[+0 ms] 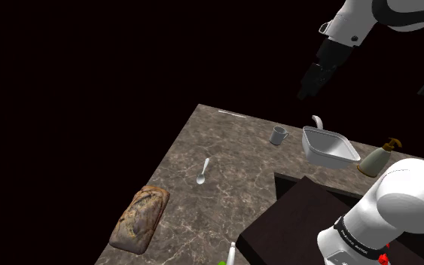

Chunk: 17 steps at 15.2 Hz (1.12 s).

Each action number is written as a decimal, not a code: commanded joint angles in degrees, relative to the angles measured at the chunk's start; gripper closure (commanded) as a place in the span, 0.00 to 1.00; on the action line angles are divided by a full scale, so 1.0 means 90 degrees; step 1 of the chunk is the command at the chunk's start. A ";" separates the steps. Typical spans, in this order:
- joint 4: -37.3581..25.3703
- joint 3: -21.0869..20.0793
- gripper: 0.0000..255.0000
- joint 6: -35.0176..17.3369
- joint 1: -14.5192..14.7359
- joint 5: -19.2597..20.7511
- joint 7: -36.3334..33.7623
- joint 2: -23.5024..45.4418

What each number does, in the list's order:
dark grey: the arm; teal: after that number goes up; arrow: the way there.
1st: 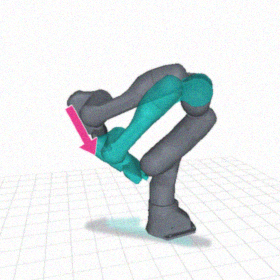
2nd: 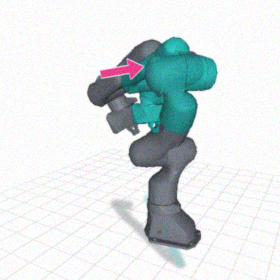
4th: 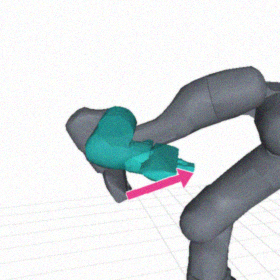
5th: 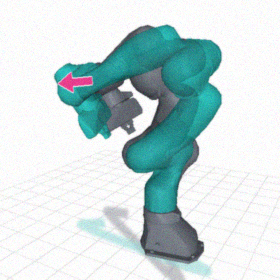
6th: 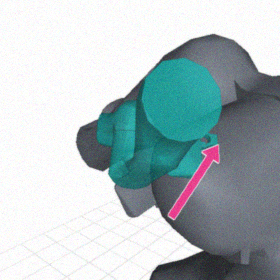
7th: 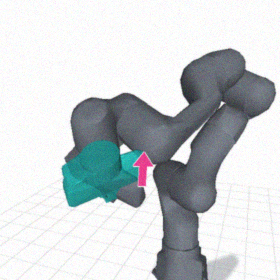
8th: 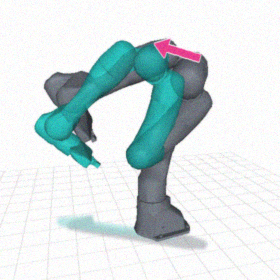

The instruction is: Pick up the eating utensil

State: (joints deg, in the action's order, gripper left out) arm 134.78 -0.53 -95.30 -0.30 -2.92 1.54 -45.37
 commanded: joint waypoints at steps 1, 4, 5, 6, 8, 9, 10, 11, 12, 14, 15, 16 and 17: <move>0.0000 0.0000 0.00 0.0000 0.0000 0.0000 0.0000 0.0000; 0.0322 -0.0186 0.00 -0.0594 -0.0059 -0.0177 -0.0446 0.0330; 0.0413 -0.0248 0.00 -0.0796 -0.0079 -0.0236 -0.0591 0.0459; 0.0495 -0.0310 0.00 -0.0999 -0.0096 -0.0293 -0.0735 0.0598; 0.0633 -0.0432 0.00 -0.1409 -0.0129 -0.0404 -0.1019 0.0903; 0.0689 -0.0491 0.00 -0.1616 -0.0144 -0.0458 -0.1159 0.1069; 0.0736 -0.0550 0.00 -0.1822 -0.0161 -0.0510 -0.1298 0.1244; 0.0774 -0.0609 0.00 -0.2029 -0.0176 -0.0561 -0.1435 0.1427; 0.0803 -0.0665 0.00 -0.2236 -0.0191 -0.0608 -0.1572 0.1619; 0.0834 -0.0774 0.00 -0.2647 -0.0221 -0.0698 -0.1841 0.2026; 0.0836 -0.0825 0.00 -0.2850 -0.0234 -0.0737 -0.1976 0.2240; 0.0829 -0.0874 0.00 -0.3052 -0.0248 -0.0774 -0.2109 0.2461; 0.0813 -0.0920 0.00 -0.3251 -0.0260 -0.0807 -0.2242 0.2687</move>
State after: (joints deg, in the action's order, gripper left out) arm 142.46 -8.20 -122.82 -2.60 -9.79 -17.04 -23.27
